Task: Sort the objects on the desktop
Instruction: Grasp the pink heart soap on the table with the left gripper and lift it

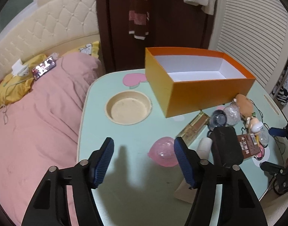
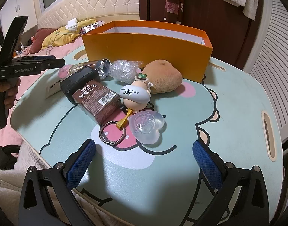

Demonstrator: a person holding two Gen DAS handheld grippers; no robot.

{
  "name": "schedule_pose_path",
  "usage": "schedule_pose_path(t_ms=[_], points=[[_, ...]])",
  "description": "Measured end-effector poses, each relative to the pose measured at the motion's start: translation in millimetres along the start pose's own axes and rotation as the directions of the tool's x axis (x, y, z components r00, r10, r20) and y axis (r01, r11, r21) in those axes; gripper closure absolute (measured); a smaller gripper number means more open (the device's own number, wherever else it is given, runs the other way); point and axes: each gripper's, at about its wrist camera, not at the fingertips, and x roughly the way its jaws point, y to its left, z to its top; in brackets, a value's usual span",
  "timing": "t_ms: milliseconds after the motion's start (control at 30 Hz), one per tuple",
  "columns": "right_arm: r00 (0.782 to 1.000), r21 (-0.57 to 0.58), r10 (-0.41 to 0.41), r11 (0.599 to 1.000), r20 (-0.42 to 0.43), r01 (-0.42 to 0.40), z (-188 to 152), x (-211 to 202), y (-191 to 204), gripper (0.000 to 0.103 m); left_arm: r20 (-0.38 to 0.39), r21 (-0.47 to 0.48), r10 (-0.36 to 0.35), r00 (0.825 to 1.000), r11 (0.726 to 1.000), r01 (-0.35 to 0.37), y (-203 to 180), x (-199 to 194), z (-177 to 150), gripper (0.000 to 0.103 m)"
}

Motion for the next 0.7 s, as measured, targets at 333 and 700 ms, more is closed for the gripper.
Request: schedule_pose_path(t_ms=[333,700], points=[[1.000,-0.001,0.002,1.000,0.002,-0.002,-0.1,0.1,-0.2,0.000,-0.058,0.064,-0.022,0.998,0.998,0.026,-14.9,16.9,-1.8,0.067],[1.000,0.005,-0.003,1.000,-0.005,0.003,-0.1,-0.7,3.6,0.000,-0.004,-0.039,-0.040,0.999,0.998,0.039,-10.1,-3.1,-17.2,0.067]])
